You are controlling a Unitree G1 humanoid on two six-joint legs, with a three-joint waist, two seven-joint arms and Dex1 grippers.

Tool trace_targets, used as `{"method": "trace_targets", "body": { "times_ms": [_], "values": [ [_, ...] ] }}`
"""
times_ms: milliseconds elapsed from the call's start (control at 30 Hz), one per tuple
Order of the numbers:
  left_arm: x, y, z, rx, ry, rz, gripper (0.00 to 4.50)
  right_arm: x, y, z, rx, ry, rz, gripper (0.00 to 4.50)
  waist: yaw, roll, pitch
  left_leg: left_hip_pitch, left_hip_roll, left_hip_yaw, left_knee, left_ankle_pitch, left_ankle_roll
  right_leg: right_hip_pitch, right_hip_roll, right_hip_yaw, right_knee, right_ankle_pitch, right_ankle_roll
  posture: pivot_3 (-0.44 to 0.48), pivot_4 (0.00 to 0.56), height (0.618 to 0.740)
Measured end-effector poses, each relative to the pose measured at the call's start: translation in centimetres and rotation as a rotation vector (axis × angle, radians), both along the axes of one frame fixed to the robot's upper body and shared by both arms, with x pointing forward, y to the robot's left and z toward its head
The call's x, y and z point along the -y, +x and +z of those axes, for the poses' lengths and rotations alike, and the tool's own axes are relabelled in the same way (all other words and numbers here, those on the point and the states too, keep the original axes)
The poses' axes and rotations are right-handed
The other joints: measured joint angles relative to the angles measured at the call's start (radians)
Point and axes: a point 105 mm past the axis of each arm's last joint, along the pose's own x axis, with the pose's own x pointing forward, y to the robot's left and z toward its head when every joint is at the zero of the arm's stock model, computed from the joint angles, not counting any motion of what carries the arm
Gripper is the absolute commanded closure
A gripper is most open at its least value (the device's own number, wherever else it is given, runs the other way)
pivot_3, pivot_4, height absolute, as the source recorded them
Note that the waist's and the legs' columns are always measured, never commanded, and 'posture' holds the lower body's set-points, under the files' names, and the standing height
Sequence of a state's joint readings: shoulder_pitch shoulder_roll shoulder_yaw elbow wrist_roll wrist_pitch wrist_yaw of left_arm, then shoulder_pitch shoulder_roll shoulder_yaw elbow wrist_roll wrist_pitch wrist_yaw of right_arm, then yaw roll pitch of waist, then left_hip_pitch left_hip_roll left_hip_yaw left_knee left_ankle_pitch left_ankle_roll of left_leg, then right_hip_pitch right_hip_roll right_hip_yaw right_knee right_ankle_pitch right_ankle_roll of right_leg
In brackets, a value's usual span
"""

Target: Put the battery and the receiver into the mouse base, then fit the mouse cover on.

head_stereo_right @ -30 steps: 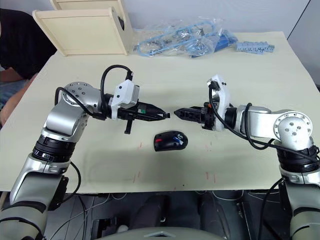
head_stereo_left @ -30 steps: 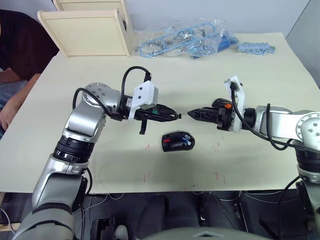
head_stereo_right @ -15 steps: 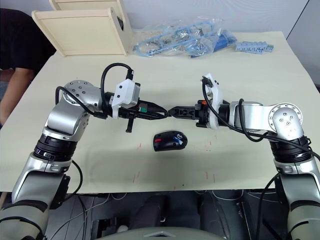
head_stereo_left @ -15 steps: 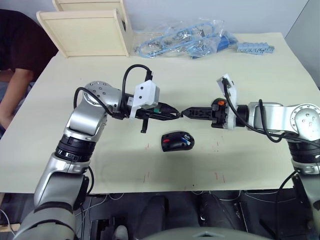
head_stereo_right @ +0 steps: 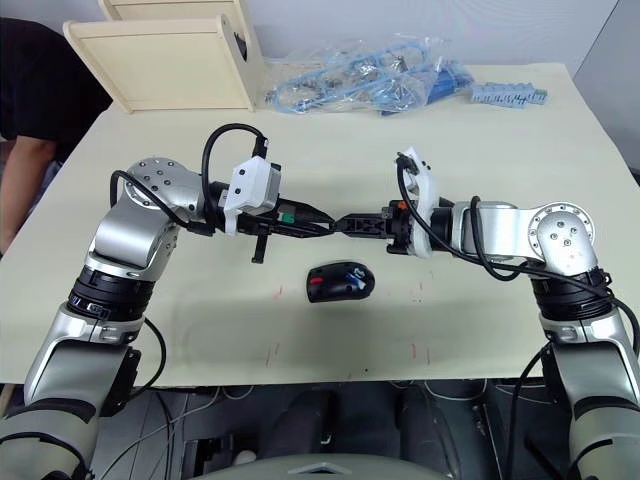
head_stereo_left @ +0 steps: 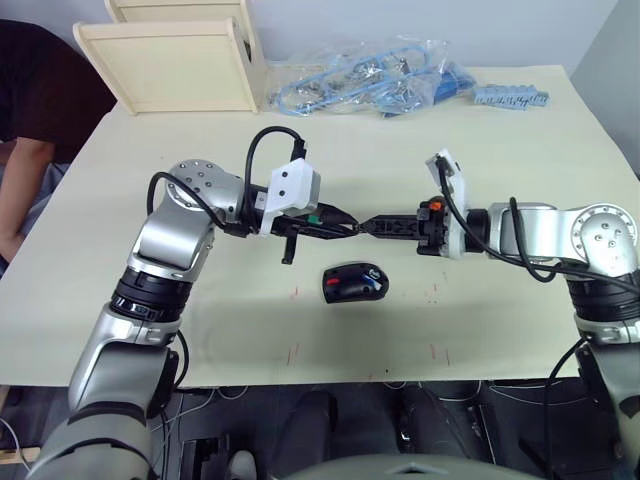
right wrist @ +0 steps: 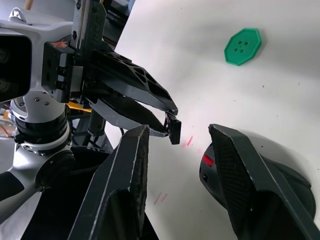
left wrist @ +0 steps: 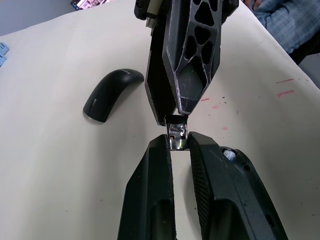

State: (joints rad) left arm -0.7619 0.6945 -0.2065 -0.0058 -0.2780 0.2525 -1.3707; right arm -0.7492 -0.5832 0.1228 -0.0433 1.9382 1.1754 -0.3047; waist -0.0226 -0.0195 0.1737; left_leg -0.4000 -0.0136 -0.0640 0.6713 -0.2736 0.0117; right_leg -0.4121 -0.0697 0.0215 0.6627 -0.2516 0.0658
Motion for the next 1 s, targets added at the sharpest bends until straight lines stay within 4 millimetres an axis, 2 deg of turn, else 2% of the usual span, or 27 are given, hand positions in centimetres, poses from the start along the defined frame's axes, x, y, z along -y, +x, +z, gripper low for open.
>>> {"method": "trace_targets", "body": {
  "times_ms": [400, 467, 533, 567, 967, 1000],
  "values": [
    [0.01, 0.01, 0.03, 0.001, 0.000, 0.000, 4.49, -0.29, 0.04, -0.15, -0.006, -0.013, 0.006, 2.47, -0.016, 0.000, 0.000, 0.000, 0.000, 0.000, 0.000, 0.000, 0.000, 0.000, 0.000, 0.000, 0.000, 0.000, 0.000, 0.000, 0.150, 0.740],
    [0.01, 0.01, 0.03, 0.001, 0.000, 0.000, 4.49, -0.27, 0.08, -0.18, -0.008, -0.013, 0.005, 3.62, -0.017, 0.000, 0.000, 0.000, 0.000, 0.000, 0.000, 0.000, 0.000, 0.000, 0.000, 0.000, 0.000, 0.000, 0.000, 0.000, 0.150, 0.740],
    [0.00, 0.01, 0.02, 0.001, 0.001, 0.001, 4.49, -0.30, 0.04, -0.13, -0.009, -0.009, 0.008, 4.28, -0.017, 0.000, 0.000, 0.000, 0.000, 0.000, 0.000, 0.000, 0.000, 0.000, 0.000, 0.000, 0.000, 0.000, 0.000, 0.000, 0.150, 0.740],
    [0.00, 0.02, 0.01, 0.000, 0.001, 0.001, 4.49, -0.36, -0.03, -0.06, -0.010, -0.003, 0.012, 4.45, -0.017, 0.000, 0.000, 0.000, 0.000, 0.000, 0.000, 0.000, 0.000, 0.000, 0.000, 0.000, 0.000, 0.000, 0.000, 0.000, 0.150, 0.740],
    [0.01, 0.00, -0.03, -0.015, 0.001, 0.009, 4.49, -0.44, -0.07, 0.06, -0.012, 0.005, 0.016, 4.45, -0.018, 0.000, 0.000, 0.000, 0.000, 0.000, 0.000, 0.000, 0.000, 0.000, 0.000, 0.000, 0.000, 0.000, 0.000, 0.000, 0.150, 0.740],
    [0.02, -0.03, -0.05, -0.027, -0.002, 0.015, 4.00, -0.43, -0.07, 0.06, -0.012, 0.005, 0.016, 4.49, -0.018, 0.000, 0.000, 0.000, 0.000, 0.000, 0.000, 0.000, 0.000, 0.000, 0.000, 0.000, 0.000, 0.000, 0.000, 0.000, 0.150, 0.740]
  ]
}}
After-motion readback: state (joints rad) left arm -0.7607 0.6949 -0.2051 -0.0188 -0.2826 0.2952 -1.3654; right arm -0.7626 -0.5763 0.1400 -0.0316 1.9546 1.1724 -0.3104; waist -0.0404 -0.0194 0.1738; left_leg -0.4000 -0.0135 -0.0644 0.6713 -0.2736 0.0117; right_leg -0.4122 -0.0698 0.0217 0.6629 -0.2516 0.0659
